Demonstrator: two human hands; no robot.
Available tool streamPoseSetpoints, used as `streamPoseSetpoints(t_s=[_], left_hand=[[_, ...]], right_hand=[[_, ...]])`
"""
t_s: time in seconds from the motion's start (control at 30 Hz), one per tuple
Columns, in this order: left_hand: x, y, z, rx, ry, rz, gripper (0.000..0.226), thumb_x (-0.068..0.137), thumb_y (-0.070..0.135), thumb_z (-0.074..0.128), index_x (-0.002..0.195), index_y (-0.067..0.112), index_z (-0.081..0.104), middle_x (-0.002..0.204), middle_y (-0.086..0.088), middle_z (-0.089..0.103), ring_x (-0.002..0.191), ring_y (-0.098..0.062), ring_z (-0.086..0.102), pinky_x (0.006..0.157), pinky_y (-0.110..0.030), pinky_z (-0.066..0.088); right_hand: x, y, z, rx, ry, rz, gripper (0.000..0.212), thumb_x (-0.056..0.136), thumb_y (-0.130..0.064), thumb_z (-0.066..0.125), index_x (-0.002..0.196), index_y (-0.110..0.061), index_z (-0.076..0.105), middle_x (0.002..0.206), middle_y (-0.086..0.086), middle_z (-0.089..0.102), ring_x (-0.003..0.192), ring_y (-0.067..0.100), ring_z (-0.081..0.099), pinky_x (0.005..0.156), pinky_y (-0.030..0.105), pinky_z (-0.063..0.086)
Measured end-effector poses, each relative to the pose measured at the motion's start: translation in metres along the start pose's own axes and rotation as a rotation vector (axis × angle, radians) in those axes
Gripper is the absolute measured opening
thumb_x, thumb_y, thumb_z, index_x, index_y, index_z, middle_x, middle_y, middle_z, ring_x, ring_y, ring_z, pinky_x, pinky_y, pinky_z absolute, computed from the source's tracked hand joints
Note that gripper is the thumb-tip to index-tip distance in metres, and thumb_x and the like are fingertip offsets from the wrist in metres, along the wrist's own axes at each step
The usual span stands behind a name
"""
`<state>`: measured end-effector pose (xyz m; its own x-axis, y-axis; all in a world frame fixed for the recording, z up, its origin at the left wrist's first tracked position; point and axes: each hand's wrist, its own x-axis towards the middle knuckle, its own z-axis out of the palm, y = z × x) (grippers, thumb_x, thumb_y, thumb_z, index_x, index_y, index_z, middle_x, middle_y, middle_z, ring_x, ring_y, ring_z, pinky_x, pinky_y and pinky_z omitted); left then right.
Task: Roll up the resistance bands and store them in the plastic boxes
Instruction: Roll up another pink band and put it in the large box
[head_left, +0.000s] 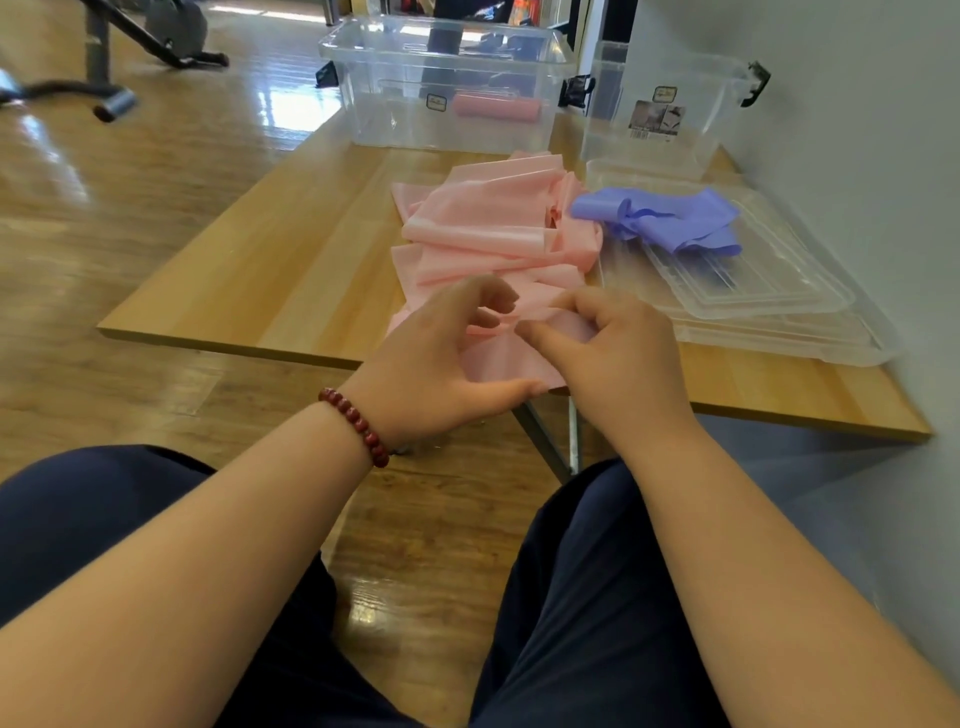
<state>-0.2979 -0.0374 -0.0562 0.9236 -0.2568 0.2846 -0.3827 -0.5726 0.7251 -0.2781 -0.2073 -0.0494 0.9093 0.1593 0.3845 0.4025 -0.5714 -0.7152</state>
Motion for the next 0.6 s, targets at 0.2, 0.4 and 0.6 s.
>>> streamPoseSetpoints(t_s=[0.2, 0.4, 0.6], left_hand=[[-0.004, -0.006, -0.006, -0.029, 0.186, -0.011, 0.023, 0.093, 0.014, 0.061, 0.09, 0.037, 0.063, 0.091, 0.024, 0.063, 0.087, 0.012, 0.057, 0.077, -0.004, 0.041], [-0.004, -0.011, -0.007, -0.254, 0.34, -0.197, 0.015, 0.093, 0.023, 0.063, 0.086, 0.034, 0.069, 0.084, 0.019, 0.067, 0.077, 0.014, 0.057, 0.068, -0.005, 0.043], [-0.009, -0.016, -0.007, -0.346, 0.5, -0.247, 0.025, 0.091, 0.024, 0.067, 0.103, 0.046, 0.063, 0.079, -0.013, 0.069, 0.07, -0.005, 0.058, 0.067, -0.019, 0.046]], right_hand=[[0.001, 0.008, -0.004, 0.284, -0.075, 0.15, 0.01, 0.087, -0.029, 0.073, 0.077, -0.026, 0.071, 0.079, -0.005, 0.067, 0.08, 0.009, 0.061, 0.074, 0.027, 0.052], [-0.001, 0.012, -0.004, 0.494, -0.051, 0.268, 0.014, 0.091, -0.018, 0.067, 0.086, -0.03, 0.07, 0.095, -0.009, 0.071, 0.09, 0.007, 0.065, 0.074, 0.024, 0.054], [-0.005, 0.016, 0.004, 0.375, 0.12, 0.251, 0.024, 0.085, -0.028, 0.074, 0.098, -0.035, 0.056, 0.102, -0.01, 0.064, 0.093, 0.011, 0.063, 0.069, 0.025, 0.055]])
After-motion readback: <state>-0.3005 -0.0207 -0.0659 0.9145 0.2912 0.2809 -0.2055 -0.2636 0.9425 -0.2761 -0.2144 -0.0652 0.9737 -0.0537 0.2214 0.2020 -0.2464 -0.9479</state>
